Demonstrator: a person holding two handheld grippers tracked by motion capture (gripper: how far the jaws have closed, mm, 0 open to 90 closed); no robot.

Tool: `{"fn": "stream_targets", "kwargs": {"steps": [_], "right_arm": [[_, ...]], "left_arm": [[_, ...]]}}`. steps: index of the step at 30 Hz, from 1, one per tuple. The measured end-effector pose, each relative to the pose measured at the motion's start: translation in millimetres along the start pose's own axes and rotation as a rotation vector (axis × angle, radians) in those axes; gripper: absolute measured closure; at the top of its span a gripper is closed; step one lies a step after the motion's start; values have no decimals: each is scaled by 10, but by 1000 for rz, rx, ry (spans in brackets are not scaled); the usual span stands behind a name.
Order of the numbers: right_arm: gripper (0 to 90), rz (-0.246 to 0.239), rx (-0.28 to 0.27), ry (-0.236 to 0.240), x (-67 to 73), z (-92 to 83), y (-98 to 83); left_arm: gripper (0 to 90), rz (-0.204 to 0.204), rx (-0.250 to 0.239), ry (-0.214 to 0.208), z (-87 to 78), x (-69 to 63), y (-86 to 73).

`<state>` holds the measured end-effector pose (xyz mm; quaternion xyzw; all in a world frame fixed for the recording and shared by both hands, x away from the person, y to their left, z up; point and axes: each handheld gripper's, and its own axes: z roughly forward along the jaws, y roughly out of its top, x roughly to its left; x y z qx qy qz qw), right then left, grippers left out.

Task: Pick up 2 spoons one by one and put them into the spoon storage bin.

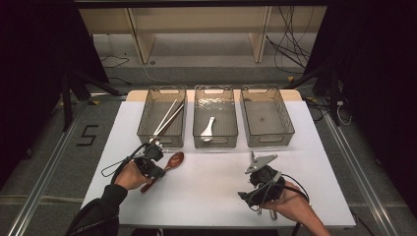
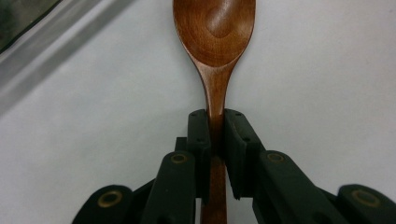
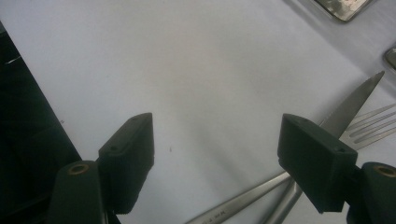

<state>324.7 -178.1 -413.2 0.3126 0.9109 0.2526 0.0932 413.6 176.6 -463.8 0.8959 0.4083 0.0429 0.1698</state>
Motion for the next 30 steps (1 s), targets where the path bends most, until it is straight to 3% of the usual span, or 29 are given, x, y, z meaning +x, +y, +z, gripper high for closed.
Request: {"fn": "stream_targets", "kwargs": {"steps": [5,16,22,30], "right_arm": [[281,1,-6,-2,4,-8,0],[281,1,-7,-1,-2,-8,-1],[280,8,-8,-3,-12,-12,-4],[281,12,-10,-3,-15,-11,-3]], "left_arm": [[808,11,-15,-15,-31,4,1],[809,31,-131,-79,-278,-114,83],[808,40,-191,-108,-395,-181,201],[808,44,-258,-116,-503,-211,490]]}}
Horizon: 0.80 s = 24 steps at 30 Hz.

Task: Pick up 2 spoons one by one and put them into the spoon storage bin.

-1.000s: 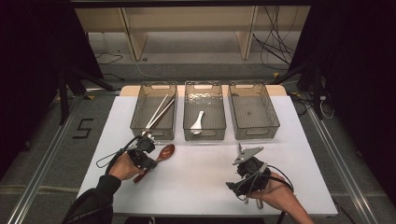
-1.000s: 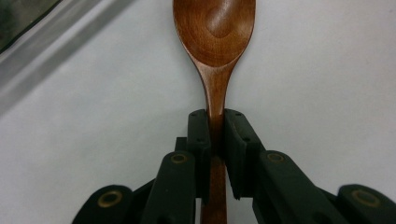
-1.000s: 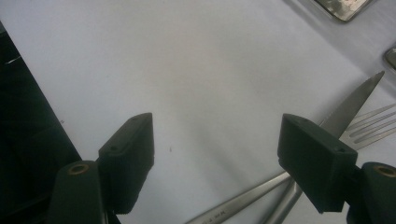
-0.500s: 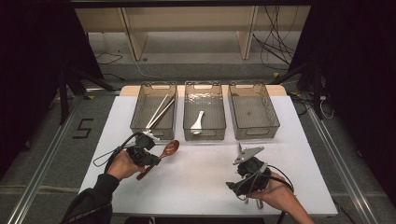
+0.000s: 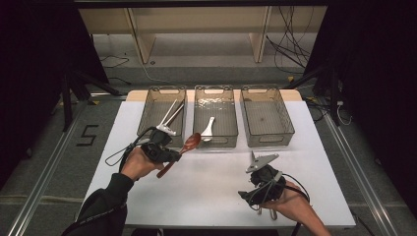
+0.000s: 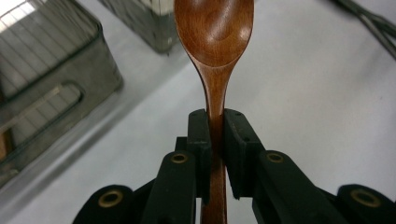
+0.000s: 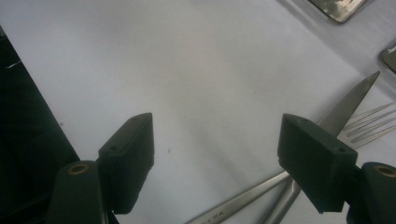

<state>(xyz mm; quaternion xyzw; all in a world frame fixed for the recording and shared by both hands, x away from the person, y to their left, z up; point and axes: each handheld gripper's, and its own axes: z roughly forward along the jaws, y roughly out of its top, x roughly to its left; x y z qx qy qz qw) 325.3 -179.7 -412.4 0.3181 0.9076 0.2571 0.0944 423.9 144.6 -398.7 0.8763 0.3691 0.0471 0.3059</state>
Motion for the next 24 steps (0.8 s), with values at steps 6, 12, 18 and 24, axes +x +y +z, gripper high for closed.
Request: {"fn": "stream_targets", "kwargs": {"steps": [6,12,18,24], "right_arm": [[281,0,-1,0,-2,0,-1],[281,-3,0,3,-11,0,-6],[281,-2,-3,3,-14,0,-7],[281,2,-4,4,-10,-8,-8]], "left_arm": [[808,-13,-47,5,25,23,285],[808,-26,-93,14,77,47,566],[808,-58,-134,10,138,105,789],[808,-80,-160,6,257,120,983]]}}
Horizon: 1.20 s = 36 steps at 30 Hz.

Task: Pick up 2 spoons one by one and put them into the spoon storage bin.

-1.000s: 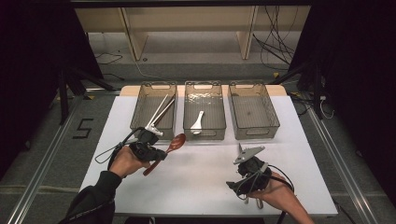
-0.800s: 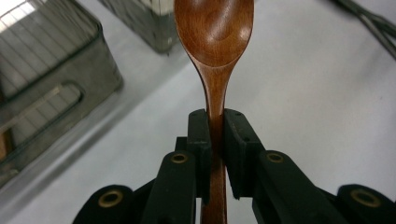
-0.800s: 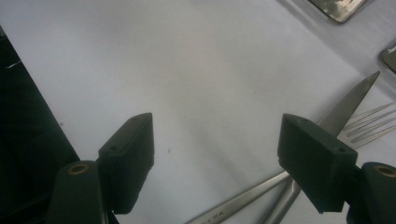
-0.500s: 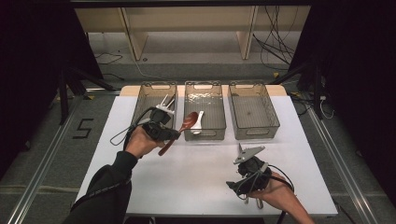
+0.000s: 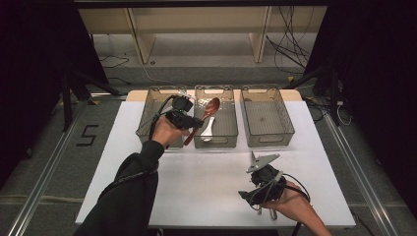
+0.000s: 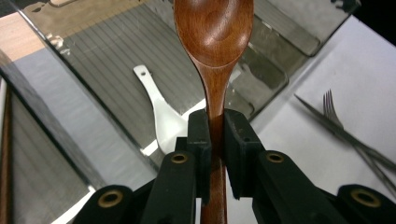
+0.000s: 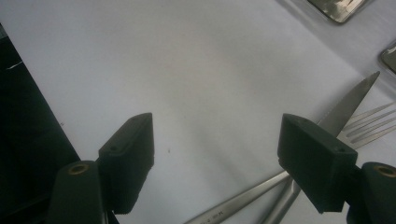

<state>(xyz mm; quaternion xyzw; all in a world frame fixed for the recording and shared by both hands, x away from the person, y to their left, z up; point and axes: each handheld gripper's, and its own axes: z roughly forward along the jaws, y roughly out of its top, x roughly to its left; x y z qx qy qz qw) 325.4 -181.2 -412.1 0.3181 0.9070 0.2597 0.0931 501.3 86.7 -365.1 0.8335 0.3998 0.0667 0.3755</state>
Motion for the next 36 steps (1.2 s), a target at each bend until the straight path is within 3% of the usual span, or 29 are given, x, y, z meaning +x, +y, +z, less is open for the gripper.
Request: {"fn": "stream_targets", "kwargs": {"steps": [8,19,29,31,36], "right_arm": [[280,-4,-2,2,-10,4,-2],[281,-6,-3,5,-16,2,-6],[280,-5,-4,6,-11,3,-7],[280,-5,-2,8,-11,7,-7],[281,-6,-1,7,0,9,-3]], "left_arm": [[808,-13,-30,21,124,29,201],[807,-28,-38,45,331,97,351],[806,-36,-41,69,418,142,341],[806,-52,-41,75,448,159,332],[806,-44,-37,89,500,162,316]]}}
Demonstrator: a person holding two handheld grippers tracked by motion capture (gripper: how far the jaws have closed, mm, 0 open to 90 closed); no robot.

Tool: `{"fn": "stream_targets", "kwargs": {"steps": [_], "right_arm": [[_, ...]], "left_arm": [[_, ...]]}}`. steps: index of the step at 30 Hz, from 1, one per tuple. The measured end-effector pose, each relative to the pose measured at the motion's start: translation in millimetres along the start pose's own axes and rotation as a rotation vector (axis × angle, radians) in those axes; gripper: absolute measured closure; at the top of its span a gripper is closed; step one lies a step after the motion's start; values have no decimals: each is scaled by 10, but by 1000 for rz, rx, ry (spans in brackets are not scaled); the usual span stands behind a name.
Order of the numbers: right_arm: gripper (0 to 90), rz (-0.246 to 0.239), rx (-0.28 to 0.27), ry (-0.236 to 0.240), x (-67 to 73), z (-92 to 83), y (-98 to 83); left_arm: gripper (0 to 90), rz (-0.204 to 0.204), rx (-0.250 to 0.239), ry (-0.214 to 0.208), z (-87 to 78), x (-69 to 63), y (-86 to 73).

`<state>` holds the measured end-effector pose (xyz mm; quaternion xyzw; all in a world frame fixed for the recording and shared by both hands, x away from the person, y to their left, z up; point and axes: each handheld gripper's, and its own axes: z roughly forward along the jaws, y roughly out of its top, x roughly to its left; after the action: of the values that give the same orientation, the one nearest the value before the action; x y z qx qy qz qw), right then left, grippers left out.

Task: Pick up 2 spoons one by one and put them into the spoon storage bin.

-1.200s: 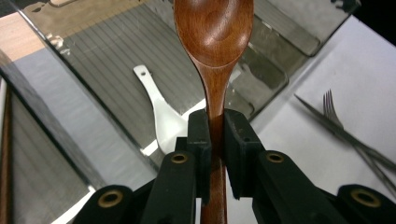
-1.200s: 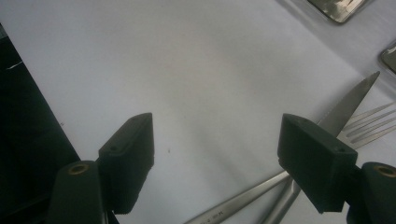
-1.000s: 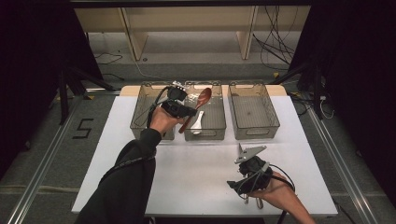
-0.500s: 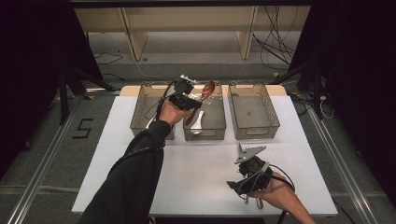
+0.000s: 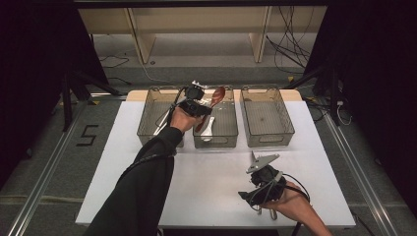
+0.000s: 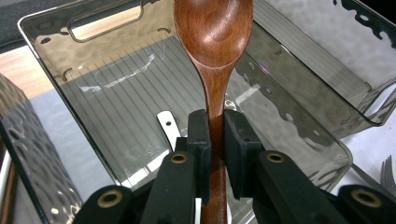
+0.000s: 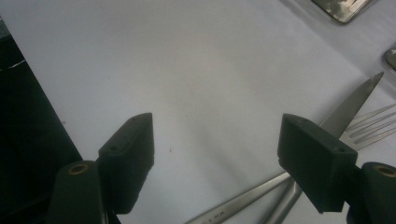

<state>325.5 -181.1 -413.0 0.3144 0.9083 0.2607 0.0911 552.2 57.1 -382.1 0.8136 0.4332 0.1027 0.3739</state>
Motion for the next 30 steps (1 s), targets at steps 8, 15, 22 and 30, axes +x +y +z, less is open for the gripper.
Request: {"fn": "stream_targets", "kwargs": {"steps": [8,15,22,30], "right_arm": [[281,2,-4,2,-10,-3,-5],[281,2,-1,4,-11,-3,-8],[281,4,-2,-1,-12,-5,-6],[281,12,-2,-9,-20,-6,-7]], "left_arm": [[791,-39,14,-3,100,69,-58],[628,-46,48,-26,33,73,-80],[471,-38,44,-35,-234,98,-115],[363,-47,-14,-76,-487,88,-305]]}}
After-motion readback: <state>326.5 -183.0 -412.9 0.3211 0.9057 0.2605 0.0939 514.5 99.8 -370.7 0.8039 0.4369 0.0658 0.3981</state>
